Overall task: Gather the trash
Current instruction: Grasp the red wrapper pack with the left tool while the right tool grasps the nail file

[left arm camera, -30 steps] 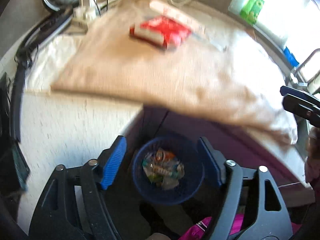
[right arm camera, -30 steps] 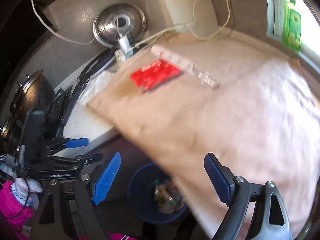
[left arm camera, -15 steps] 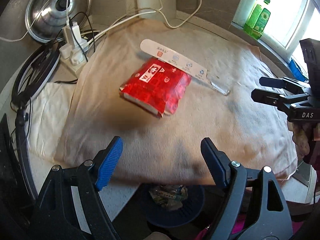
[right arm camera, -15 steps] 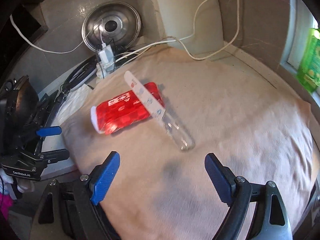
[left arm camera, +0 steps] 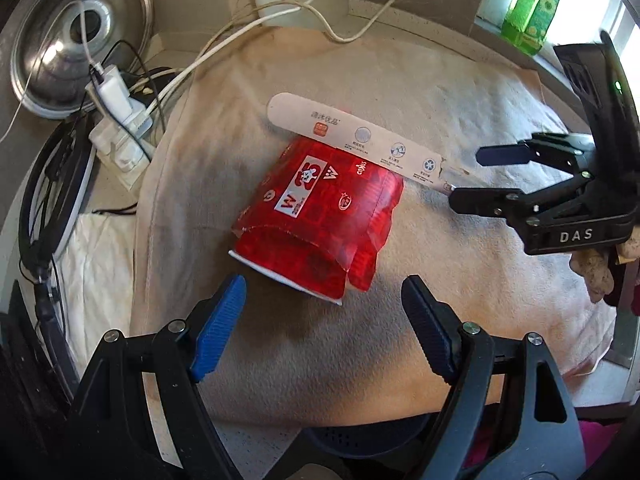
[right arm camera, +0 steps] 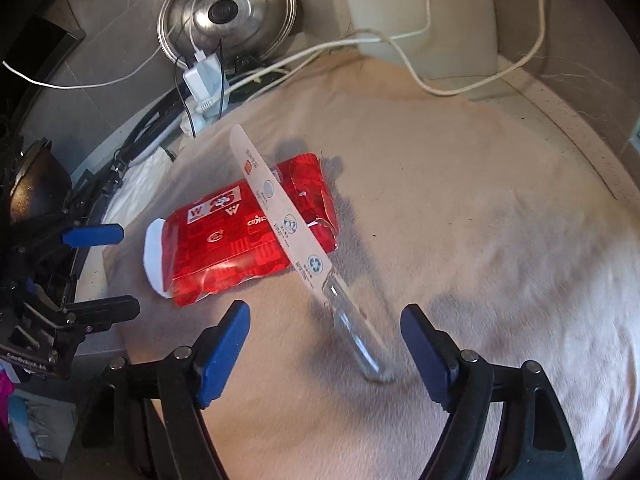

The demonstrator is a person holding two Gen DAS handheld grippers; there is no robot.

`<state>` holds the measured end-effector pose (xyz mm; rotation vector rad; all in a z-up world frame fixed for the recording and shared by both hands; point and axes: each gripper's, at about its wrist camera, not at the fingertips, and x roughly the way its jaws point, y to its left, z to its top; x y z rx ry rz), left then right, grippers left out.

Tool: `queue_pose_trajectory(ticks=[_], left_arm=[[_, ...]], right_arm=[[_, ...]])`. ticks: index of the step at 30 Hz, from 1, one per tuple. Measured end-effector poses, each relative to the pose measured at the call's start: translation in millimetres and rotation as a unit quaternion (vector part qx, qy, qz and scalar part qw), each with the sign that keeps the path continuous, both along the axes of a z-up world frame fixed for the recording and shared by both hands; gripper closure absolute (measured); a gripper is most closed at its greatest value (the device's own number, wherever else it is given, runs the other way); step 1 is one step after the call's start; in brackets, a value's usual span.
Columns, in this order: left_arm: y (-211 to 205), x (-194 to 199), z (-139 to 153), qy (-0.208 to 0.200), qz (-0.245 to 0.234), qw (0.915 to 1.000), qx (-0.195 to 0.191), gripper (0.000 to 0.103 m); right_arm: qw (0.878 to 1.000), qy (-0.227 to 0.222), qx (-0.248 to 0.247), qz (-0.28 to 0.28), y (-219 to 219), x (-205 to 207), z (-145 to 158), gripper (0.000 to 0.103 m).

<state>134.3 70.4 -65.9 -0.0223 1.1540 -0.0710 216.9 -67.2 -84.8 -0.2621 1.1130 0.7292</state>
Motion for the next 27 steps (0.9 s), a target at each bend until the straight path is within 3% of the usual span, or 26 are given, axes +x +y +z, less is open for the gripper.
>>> queue_pose_trajectory(ticks=[6,10,15,21,25,27], left_arm=[[-29,13,-9,0.01,-0.051,0.9961,0.072,0.02],[-36,22,-21,0.023,-0.063,0.9939,0.088,0.02],[-46,31,-36,0.033,-0.079,0.9889,0.122,0.02],[-52,38,-46,0.028,-0.085,0.9819,0.167,0.02],[-52,45,-48,0.027,-0.082,0.9813,0.172,0.02],[-54,49,-53,0.033,-0.088,0.9766,0.193,0.02]], right_arm=[[1.0,0.019,-0.002,0.008,10,14,-13,0.032],[0.999,0.035,-0.002,0.007,13,22,-22,0.038],[0.998,0.06,0.001,0.005,14,28,-31,0.06],[0.997,0.079,0.015,-0.013,5,33,-32,0.07],[0.995,0.091,0.029,-0.037,-8,38,-31,0.079],[0.994,0.094,0.035,-0.046,-13,40,-30,0.083]])
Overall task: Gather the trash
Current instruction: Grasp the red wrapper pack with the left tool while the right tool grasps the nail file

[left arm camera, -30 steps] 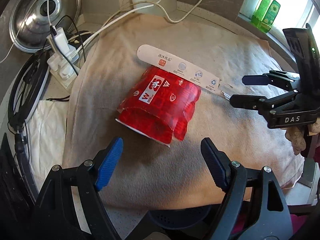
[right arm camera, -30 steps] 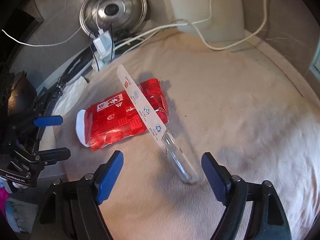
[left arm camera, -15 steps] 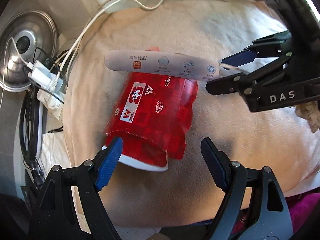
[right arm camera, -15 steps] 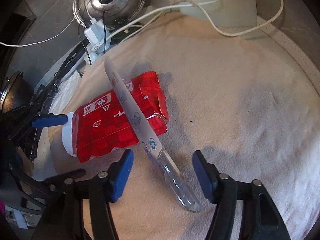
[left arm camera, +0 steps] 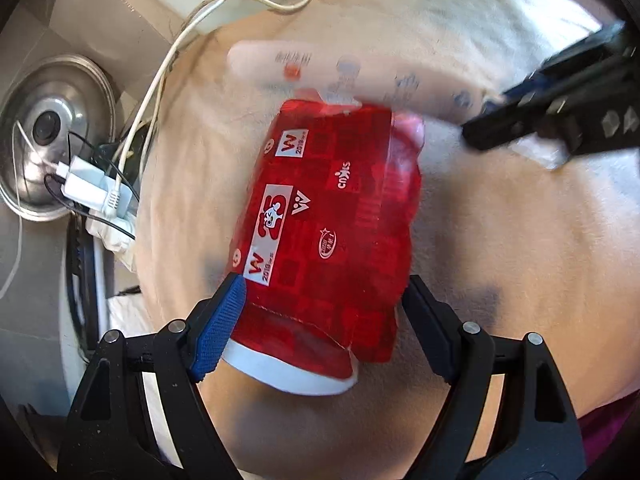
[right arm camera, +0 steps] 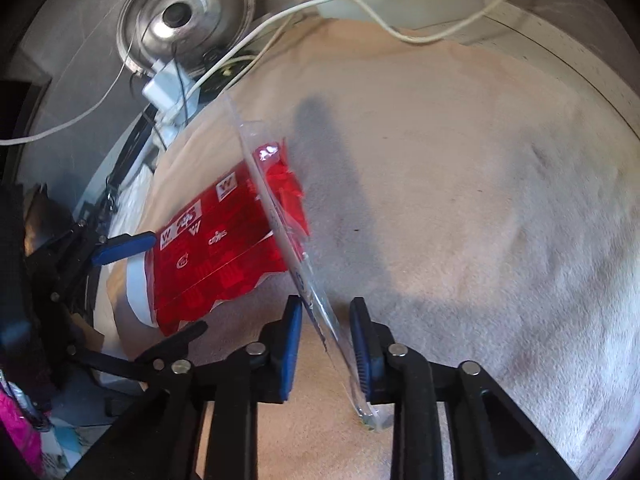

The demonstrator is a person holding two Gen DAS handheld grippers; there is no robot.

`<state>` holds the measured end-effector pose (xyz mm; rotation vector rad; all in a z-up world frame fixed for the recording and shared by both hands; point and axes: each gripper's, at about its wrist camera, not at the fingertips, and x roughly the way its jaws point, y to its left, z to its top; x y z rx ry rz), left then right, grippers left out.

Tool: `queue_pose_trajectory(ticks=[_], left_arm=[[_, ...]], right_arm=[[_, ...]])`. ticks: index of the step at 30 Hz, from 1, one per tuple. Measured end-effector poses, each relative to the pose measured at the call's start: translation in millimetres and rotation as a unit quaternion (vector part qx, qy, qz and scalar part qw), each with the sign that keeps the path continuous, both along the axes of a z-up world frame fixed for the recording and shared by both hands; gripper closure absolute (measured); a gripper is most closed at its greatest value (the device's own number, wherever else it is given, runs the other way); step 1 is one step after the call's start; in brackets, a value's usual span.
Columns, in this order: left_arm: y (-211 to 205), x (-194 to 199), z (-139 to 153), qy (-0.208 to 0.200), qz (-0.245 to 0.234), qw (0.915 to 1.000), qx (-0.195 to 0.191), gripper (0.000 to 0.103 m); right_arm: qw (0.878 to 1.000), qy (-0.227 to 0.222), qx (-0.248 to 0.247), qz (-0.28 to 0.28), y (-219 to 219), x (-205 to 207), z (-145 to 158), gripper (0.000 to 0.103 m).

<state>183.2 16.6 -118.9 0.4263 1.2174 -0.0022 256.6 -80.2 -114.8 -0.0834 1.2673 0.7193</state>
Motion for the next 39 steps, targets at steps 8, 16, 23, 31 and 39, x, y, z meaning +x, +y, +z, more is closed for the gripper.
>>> queue_pose_trajectory(ticks=[8,16,23,31,39], left_arm=[[-4,11,0,-0.003,-0.016,0.9996,0.024,0.043],[12,24,20,-0.014,0.0,0.9999,0.007,0.062],[43,32,31,-0.022,0.04,0.9987,-0.023,0.065],[83,35,35,-0.039,0.09,0.9926,-0.072,0.072],[117,34,66,-0.087,0.132,0.9818,-0.105,0.094]], right_arm=[[1.0,-0.002,0.008,-0.021,-18,3,4,0.088],[1.0,0.001,0.011,-0.017,-20,6,3,0.089],[1.0,-0.013,-0.007,0.01,3,8,-2,0.072],[0.999,-0.03,-0.032,0.022,30,18,-13,0.08],[0.998,-0.045,-0.04,0.029,39,21,-14,0.093]])
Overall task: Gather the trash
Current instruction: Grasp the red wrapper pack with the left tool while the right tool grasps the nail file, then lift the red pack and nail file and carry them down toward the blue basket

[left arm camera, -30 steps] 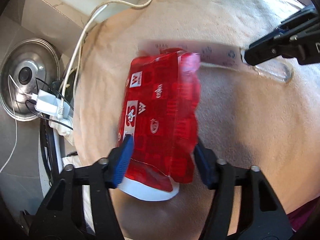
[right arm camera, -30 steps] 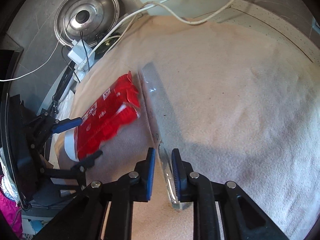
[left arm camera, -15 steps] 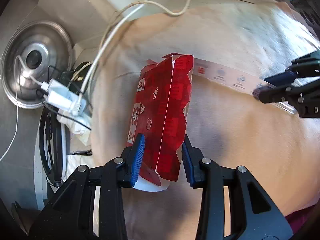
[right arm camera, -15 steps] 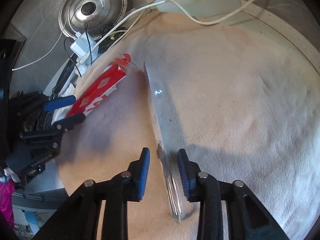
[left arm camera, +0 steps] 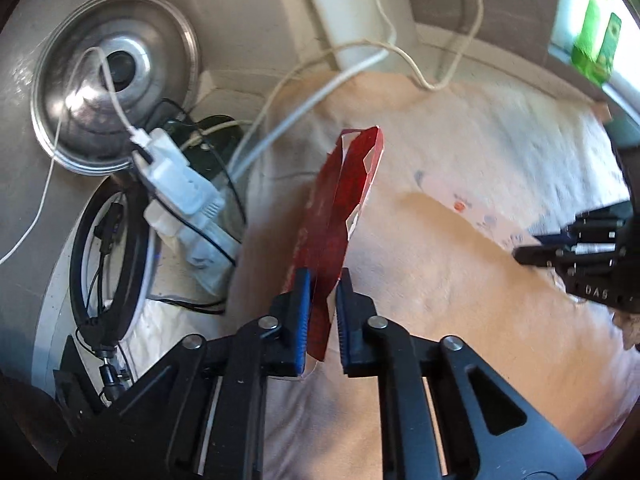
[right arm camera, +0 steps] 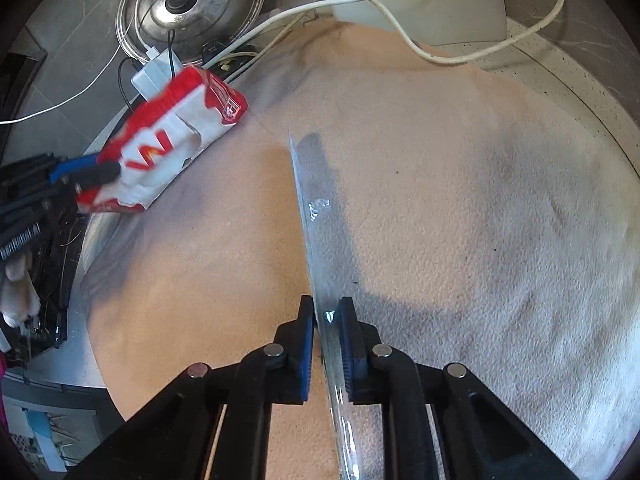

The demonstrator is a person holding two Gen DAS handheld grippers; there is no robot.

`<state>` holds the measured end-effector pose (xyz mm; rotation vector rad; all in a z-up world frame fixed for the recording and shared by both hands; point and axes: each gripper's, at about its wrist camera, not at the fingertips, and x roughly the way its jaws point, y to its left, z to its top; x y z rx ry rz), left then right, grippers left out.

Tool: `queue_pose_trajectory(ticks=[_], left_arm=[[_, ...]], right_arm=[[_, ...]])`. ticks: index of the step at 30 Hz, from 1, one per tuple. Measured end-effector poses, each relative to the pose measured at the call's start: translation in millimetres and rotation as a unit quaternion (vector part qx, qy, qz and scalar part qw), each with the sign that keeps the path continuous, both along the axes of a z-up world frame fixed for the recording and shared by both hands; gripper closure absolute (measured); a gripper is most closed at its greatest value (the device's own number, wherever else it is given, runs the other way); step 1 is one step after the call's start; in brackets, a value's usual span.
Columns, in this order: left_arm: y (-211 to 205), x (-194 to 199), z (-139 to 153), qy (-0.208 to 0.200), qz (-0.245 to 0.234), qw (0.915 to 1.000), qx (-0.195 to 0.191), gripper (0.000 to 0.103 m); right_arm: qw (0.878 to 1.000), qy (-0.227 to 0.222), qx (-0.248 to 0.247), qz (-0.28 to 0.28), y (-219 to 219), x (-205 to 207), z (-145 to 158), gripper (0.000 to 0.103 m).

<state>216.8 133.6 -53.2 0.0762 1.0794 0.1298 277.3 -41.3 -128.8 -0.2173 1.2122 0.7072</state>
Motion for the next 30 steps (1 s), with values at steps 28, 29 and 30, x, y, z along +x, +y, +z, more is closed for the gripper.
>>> queue_pose_trajectory(ticks=[28,29,30], left_arm=[[20,-40,27,-0.065,0.028,0.9935,-0.09,0.101],[18,-45,29,-0.067,0.027,0.9931,-0.092,0.101],[15,-51,30,-0.068,0.025,0.9927,-0.096,0.101]], right_arm=[[0.996,-0.037,0.057,-0.052,-28,-32,36,0.094],[0.996,-0.037,0.059,-0.054,-29,-35,38,0.095],[0.996,-0.037,0.063,-0.057,-32,-39,40,0.095]])
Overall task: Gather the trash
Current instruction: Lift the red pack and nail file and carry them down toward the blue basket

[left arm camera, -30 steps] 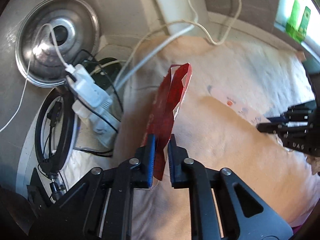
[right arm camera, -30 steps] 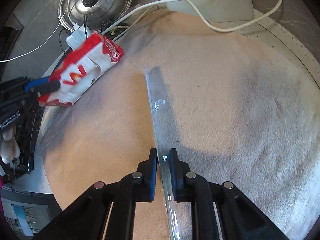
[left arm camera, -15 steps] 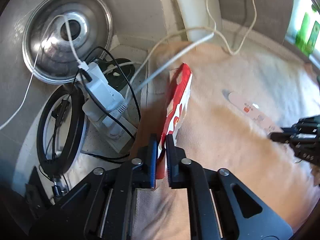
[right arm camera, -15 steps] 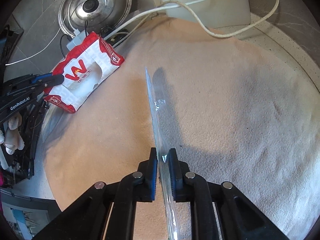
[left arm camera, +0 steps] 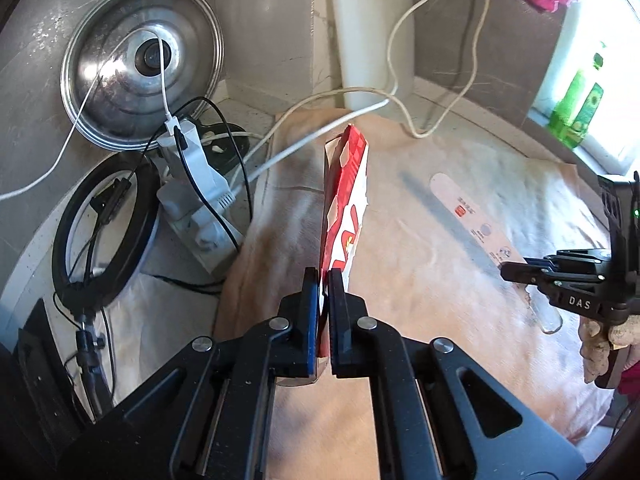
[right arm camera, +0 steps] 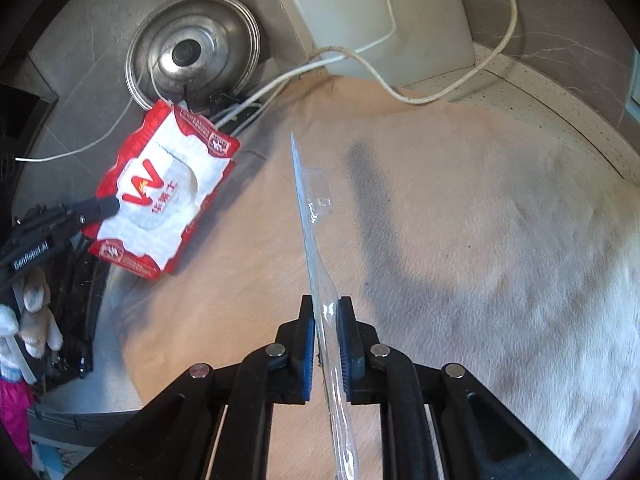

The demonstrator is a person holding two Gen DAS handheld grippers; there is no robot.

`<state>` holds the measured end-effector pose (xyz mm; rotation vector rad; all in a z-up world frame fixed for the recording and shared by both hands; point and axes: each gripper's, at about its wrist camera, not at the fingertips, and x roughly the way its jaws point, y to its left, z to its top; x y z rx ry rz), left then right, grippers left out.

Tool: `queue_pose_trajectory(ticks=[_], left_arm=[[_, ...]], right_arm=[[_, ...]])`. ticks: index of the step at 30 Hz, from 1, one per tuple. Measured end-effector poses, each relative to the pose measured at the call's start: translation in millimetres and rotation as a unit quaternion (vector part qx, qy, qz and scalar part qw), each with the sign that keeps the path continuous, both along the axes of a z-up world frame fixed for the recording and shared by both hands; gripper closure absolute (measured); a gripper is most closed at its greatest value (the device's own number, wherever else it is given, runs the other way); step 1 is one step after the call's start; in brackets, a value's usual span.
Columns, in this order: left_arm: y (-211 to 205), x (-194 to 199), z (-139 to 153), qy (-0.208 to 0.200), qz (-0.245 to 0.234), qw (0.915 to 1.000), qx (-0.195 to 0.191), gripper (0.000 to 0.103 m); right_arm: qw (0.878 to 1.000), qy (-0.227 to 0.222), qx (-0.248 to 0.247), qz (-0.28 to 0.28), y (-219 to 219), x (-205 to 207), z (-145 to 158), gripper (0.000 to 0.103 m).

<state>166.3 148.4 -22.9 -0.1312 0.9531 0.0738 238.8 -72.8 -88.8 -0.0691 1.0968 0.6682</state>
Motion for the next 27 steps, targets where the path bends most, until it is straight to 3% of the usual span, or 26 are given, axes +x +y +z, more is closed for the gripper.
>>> queue_pose_trajectory(ticks=[12,27], left_arm=[[-24,-67,20,-0.028,-0.028,0.999,-0.021,0.101],[-47,-158,12,-0.028,-0.061,0.9966,-0.048,0.101]], right_arm=[[0.997,0.012,0.062,-0.045,-26,-59,31,0.094],[0.993,0.021,0.082,-0.08,-46,-160,36,0.094]])
